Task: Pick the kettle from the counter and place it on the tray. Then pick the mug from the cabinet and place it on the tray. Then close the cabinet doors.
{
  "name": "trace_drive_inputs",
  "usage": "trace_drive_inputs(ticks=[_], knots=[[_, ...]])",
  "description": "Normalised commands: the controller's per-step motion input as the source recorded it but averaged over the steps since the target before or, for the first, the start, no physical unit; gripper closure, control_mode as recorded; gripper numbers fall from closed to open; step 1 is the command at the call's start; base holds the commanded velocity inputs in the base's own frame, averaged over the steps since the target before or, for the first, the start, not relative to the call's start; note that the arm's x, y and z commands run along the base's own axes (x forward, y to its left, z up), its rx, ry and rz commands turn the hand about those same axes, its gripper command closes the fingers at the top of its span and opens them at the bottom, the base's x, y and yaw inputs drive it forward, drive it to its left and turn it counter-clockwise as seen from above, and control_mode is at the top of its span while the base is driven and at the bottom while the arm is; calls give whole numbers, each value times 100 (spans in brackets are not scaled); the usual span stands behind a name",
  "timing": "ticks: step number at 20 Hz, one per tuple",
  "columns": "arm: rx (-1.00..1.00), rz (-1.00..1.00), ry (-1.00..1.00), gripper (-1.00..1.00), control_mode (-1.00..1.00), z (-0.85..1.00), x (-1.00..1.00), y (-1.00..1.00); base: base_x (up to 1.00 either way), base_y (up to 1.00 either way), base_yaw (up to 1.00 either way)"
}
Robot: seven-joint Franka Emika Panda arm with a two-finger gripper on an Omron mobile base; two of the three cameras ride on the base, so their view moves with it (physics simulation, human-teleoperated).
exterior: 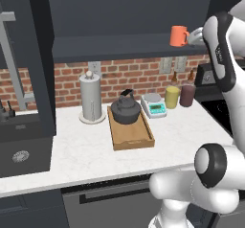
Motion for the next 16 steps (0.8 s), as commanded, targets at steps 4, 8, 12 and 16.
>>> trace_drive_inputs(ticks=[4, 8, 12, 16], knots=[[0, 8, -5, -100, -100, -9, 28, -1, 0, 0, 0], [0, 8, -8, -100, -100, -8, 27, 0, 0, 0, 0], [0, 7, -7, -100, -100, -5, 36, -2, 0, 0, 0], [0, 2, 0, -100, -100, -4, 33, -10, 0, 0, 0]])
